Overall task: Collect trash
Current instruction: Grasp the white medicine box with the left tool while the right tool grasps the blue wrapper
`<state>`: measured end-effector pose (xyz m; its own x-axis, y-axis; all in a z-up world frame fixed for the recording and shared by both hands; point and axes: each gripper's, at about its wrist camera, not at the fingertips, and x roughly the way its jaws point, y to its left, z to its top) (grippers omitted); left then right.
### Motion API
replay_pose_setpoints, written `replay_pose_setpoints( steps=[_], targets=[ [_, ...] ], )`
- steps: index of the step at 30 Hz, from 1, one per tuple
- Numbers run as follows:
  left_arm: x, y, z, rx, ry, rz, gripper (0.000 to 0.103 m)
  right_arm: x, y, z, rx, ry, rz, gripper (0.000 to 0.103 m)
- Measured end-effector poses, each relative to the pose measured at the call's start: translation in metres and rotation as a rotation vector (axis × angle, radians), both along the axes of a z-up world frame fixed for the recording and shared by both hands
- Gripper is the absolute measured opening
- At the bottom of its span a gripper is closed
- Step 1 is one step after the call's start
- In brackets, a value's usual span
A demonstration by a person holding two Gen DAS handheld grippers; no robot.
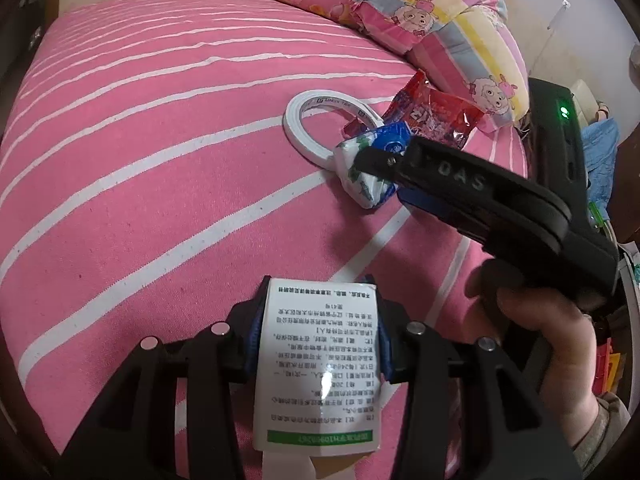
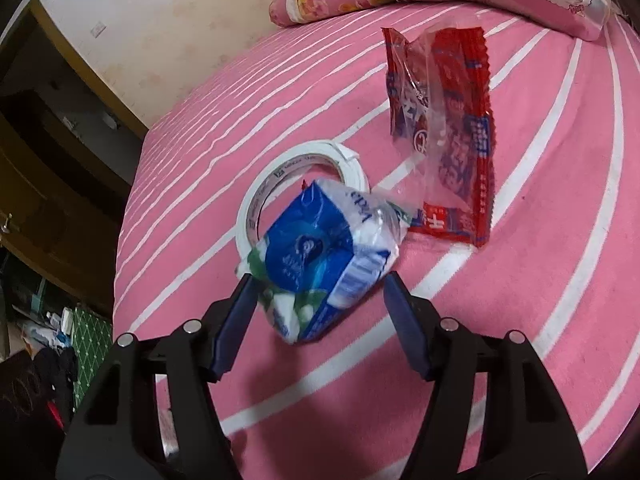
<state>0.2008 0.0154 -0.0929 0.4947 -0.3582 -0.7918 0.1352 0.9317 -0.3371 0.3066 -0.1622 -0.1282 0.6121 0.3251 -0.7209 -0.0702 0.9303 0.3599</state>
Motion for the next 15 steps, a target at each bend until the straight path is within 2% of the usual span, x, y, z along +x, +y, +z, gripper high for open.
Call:
replay_pose_setpoints(
  steps=[2, 3, 5, 10, 15],
  targets=[
    [-0.001, 0.0, 0.0, 0.002, 0.002, 0.002, 0.042, 0.005, -0.002, -0.003, -0.006, 0.013, -0.004, 0.045],
    [-0.001, -0.001, 0.0, 0.003, 0.003, 0.003, 0.042, 0.006, -0.003, -0.004, -0.001, 0.02, -0.003, 0.041],
    [-0.002, -0.002, 0.001, 0.003, 0.003, 0.005, 0.042, 0.002, -0.006, -0.005, 0.023, 0.027, 0.01, 0.026],
    [-0.004, -0.002, 0.006, -0.037, -0.002, 0.023, 0.041, -0.015, -0.002, 0.011, -0.021, -0.032, 0.025, 0.013],
    [-0.01, 0.001, 0.015, -0.061, -0.027, 0.055, 0.041, -0.046, 0.0, 0.028, -0.031, -0.072, 0.038, 0.013]
  ],
)
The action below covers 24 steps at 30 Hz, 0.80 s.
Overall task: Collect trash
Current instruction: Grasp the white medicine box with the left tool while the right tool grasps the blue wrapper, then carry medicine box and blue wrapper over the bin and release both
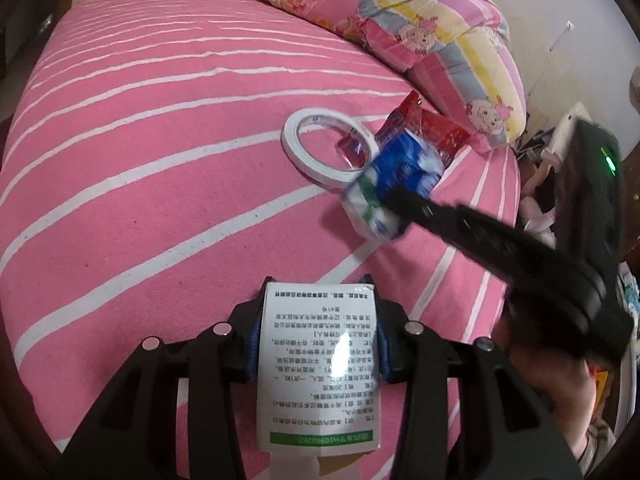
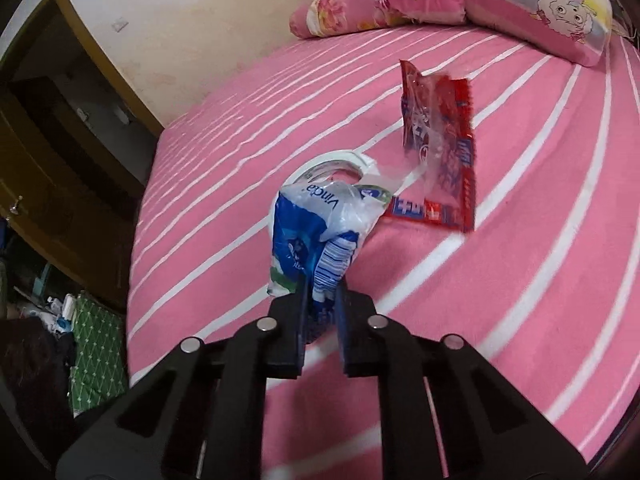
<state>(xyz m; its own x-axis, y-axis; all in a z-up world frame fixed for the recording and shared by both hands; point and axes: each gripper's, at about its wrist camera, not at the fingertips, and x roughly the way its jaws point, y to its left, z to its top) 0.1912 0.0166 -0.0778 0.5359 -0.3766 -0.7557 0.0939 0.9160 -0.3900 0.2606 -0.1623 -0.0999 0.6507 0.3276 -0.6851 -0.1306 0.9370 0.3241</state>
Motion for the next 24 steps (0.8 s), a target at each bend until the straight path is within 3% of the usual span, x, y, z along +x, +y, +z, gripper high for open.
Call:
replay_pose_setpoints(
  steps=[13, 24],
  targets=[
    [-0.044, 0.007, 0.052, -0.067, -0.123, 0.068, 0.041, -0.1, 0.003, 0.052, -0.051, -0.128, 0.052, 0.013],
    [-0.1, -0.041, 0.099, -0.168, -0.158, 0.017, 0.041, -0.193, -0.05, 0.103, -0.028, -0.2, -0.002, 0.013]
  ],
)
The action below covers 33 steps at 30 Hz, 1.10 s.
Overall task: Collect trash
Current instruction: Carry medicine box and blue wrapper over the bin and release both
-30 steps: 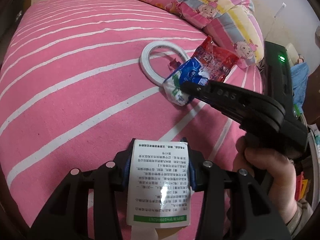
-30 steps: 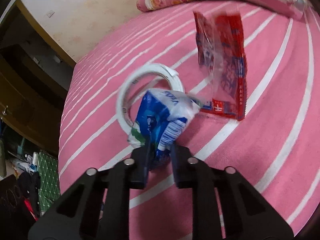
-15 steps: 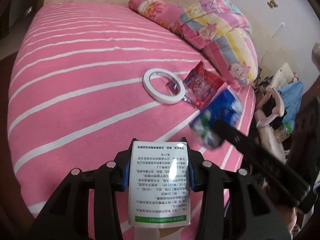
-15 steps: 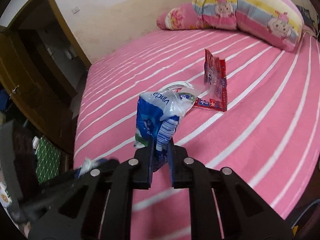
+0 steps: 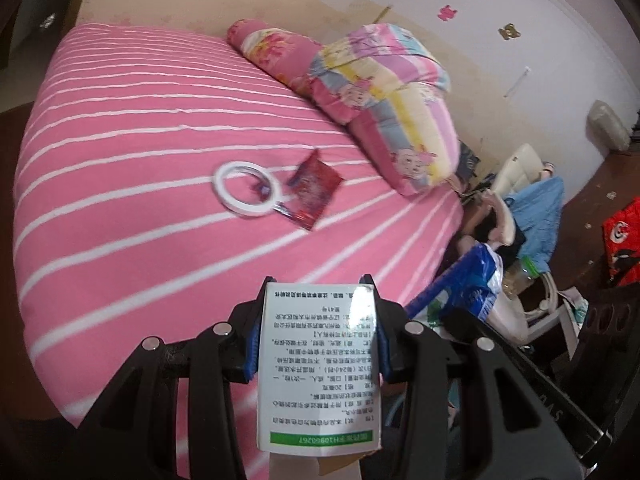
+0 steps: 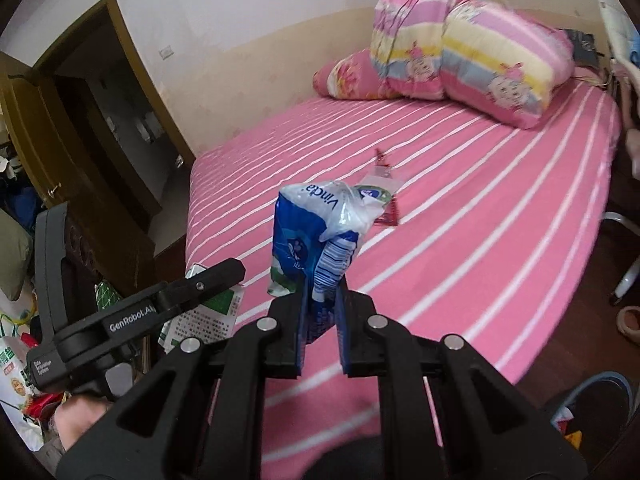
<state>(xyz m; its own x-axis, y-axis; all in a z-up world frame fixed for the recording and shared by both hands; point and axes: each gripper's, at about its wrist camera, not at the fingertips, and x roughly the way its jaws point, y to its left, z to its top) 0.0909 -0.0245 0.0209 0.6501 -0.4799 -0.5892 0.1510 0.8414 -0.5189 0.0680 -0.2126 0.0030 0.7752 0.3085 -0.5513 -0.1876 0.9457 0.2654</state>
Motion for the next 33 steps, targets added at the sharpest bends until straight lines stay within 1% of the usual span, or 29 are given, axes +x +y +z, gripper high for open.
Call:
replay_pose_setpoints(
  steps=[2, 7, 10, 13, 17, 23, 28, 33],
  targets=[
    [-0.01, -0.015, 0.005, -0.014, 0.001, -0.024, 0.041, -0.017, -0.013, 0.004, -0.001, -0.007, -0.018, 0.013],
    [-0.031, -0.057, 0.014, -0.014, 0.001, -0.098, 0.041, -0.064, -0.051, 0.009, -0.015, -0.021, -0.068, 0.013],
    [-0.042, -0.087, 0.014, -0.014, 0.015, -0.148, 0.041, -0.084, -0.073, 0.008, -0.027, -0.028, -0.101, 0.013],
    [-0.051, -0.121, 0.01, 0.01, 0.028, -0.21, 0.041, -0.108, -0.105, 0.003, -0.037, -0.028, -0.159, 0.013],
    [-0.058, -0.172, -0.003, 0.034, 0.059, -0.3, 0.041, -0.137, -0.156, -0.012, -0.026, -0.001, -0.252, 0.013],
    [-0.06, -0.247, -0.028, 0.057, 0.116, -0.425, 0.041, -0.169, -0.214, -0.041, -0.009, 0.063, -0.362, 0.013],
    [-0.065, -0.313, -0.058, 0.092, 0.177, -0.545, 0.041, -0.186, -0.261, -0.072, 0.009, 0.128, -0.455, 0.013],
    [-0.071, -0.372, -0.091, 0.137, 0.237, -0.645, 0.041, -0.195, -0.296, -0.099, 0.031, 0.187, -0.527, 0.013]
  ],
)
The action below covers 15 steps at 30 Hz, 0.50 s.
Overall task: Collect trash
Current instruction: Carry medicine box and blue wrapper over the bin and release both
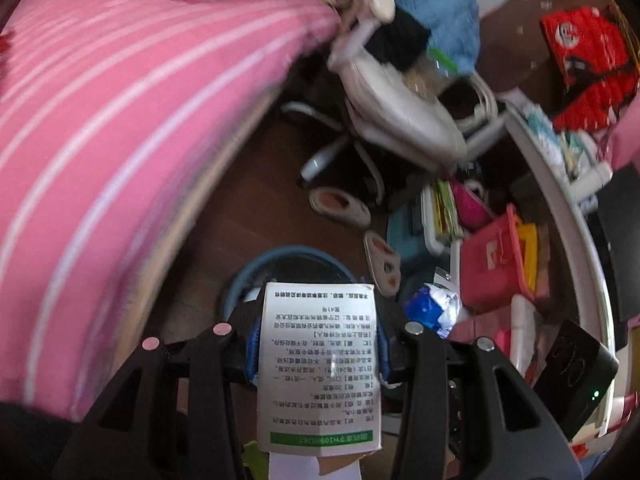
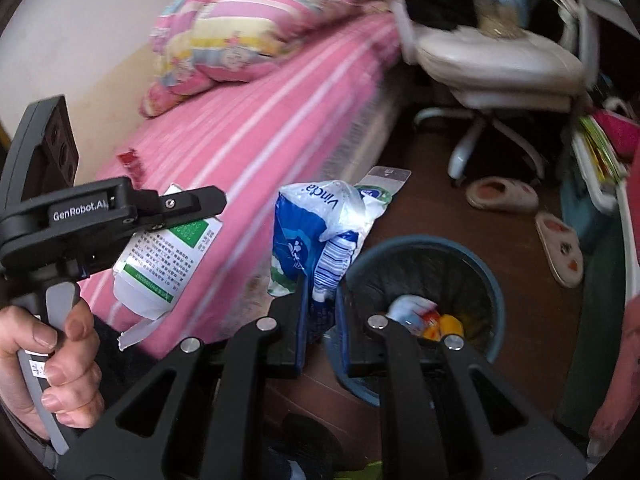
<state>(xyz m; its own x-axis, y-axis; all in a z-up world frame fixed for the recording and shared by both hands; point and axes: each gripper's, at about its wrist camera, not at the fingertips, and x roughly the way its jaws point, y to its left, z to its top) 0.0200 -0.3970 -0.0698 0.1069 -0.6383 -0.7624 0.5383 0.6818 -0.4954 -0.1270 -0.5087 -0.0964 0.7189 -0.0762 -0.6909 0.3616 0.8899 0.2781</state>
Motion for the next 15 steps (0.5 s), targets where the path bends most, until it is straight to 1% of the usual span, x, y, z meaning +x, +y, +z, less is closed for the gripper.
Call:
replay_pose_setpoints(
  steps=[4, 7, 13, 14, 15],
  targets=[
    [-0.003, -0.041, -0.028, 0.035, 0.037, -0.066, 0.041, -0.005, -0.02, -0.016, 0.015, 0.034, -0.044, 0.013],
    [-0.004, -0.064, -0.045, 0.05, 0.06, -0.1, 0.041, -0.008, -0.036, -0.028, 0.033, 0.057, -0.084, 0.013],
    [0.001, -0.087, -0.07, 0.066, 0.097, -0.137, 0.042, -0.008, -0.048, -0.038, 0.043, 0.078, -0.123, 0.014],
    [0.002, -0.09, -0.073, 0.061, 0.103, -0.145, 0.043, -0.008, -0.05, -0.039, 0.041, 0.082, -0.128, 0.019],
    [0.002, -0.093, -0.076, 0.058, 0.103, -0.158, 0.047, -0.008, -0.051, -0.04, 0.036, 0.087, -0.137, 0.024]
  ],
)
